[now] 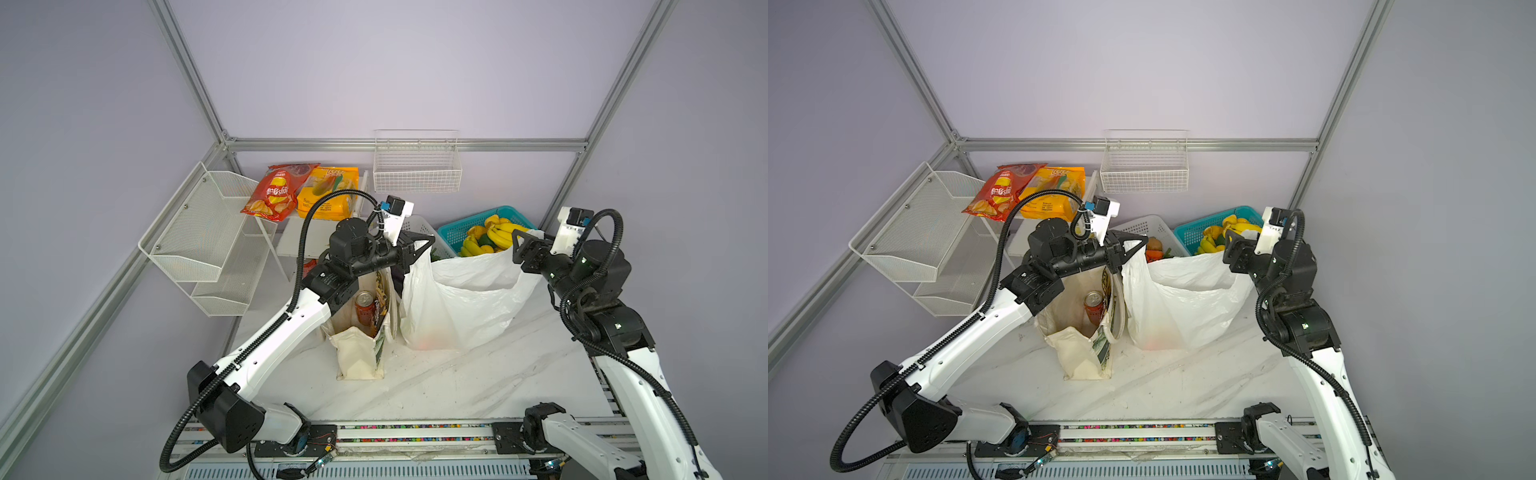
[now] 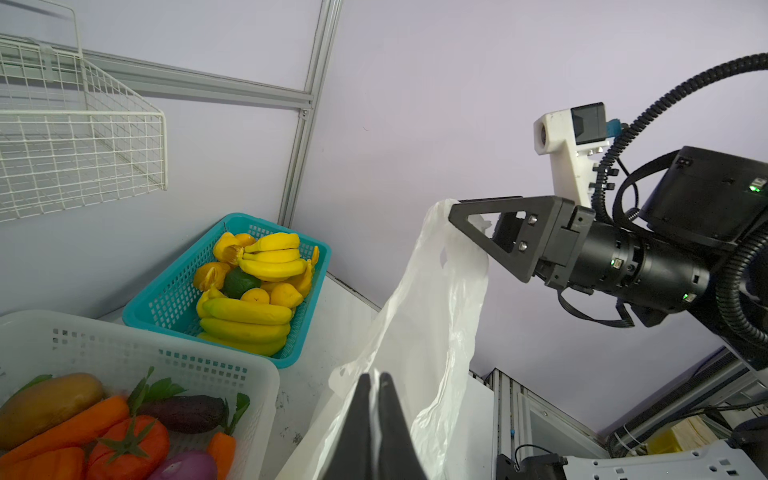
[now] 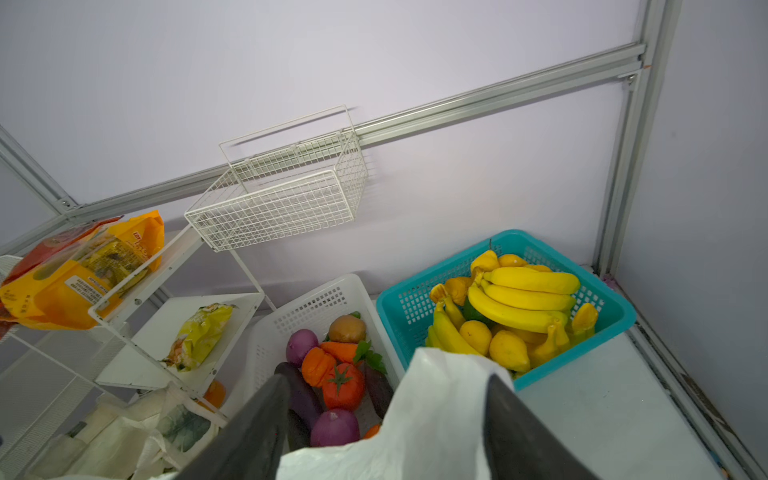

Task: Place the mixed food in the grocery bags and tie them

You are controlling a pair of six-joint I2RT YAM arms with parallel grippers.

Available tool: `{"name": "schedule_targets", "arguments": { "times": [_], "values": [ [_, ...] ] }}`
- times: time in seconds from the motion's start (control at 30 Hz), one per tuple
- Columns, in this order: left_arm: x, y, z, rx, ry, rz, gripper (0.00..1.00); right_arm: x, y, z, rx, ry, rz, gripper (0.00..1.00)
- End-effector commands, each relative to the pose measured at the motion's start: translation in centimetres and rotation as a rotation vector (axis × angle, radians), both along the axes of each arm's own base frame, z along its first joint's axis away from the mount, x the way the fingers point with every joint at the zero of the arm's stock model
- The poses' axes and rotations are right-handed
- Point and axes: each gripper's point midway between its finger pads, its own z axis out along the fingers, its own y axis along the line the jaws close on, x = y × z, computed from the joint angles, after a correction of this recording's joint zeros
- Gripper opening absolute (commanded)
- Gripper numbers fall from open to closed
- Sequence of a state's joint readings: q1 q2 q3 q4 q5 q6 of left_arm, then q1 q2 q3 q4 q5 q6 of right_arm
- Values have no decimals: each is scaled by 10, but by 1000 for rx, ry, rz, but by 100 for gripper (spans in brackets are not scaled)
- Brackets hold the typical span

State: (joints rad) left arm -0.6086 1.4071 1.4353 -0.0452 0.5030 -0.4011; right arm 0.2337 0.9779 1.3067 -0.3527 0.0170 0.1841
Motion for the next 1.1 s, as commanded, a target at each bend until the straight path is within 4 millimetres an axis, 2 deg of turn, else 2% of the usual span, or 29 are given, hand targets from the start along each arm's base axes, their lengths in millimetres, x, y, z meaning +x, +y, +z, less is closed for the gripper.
{"name": "schedule_targets", "arguments": {
  "times": [0.0, 0.17, 0.37, 0.43, 0.53, 0.6, 0.67, 0.77, 0.97, 1.07],
  "values": [
    [-2, 2, 13, -42, -23, -8, 0, -4, 9, 43, -7, -98, 61, 85],
    [0, 3, 11, -47, -6, 2, 0, -6, 32, 59, -21, -165, 149, 92],
    [2, 3, 9, -49, 7, 13, 0, 7, 13, 58, -96, -127, -10, 92],
    [2, 5, 8, -46, 13, 19, 0, -3, 28, 70, -85, -185, 74, 92],
    [4, 7, 6, -40, 28, 39, 0, -21, 65, 84, -89, -266, 270, 90],
    [5, 9, 6, -49, 41, 55, 0, -25, 98, 73, -131, -249, 395, 89],
    [6, 12, 7, -58, 56, 71, 0, -31, 126, 53, -177, -228, 478, 88],
    [6, 15, 9, -77, 79, 88, 0, -49, 153, 26, -191, -244, 591, 88],
    [4, 17, 12, -104, 110, 91, 0, -66, 188, -32, -248, -256, 721, 93],
    [1, 16, 14, -110, 118, 77, 0, -64, 193, -41, -235, -325, 719, 97]
  ]
}}
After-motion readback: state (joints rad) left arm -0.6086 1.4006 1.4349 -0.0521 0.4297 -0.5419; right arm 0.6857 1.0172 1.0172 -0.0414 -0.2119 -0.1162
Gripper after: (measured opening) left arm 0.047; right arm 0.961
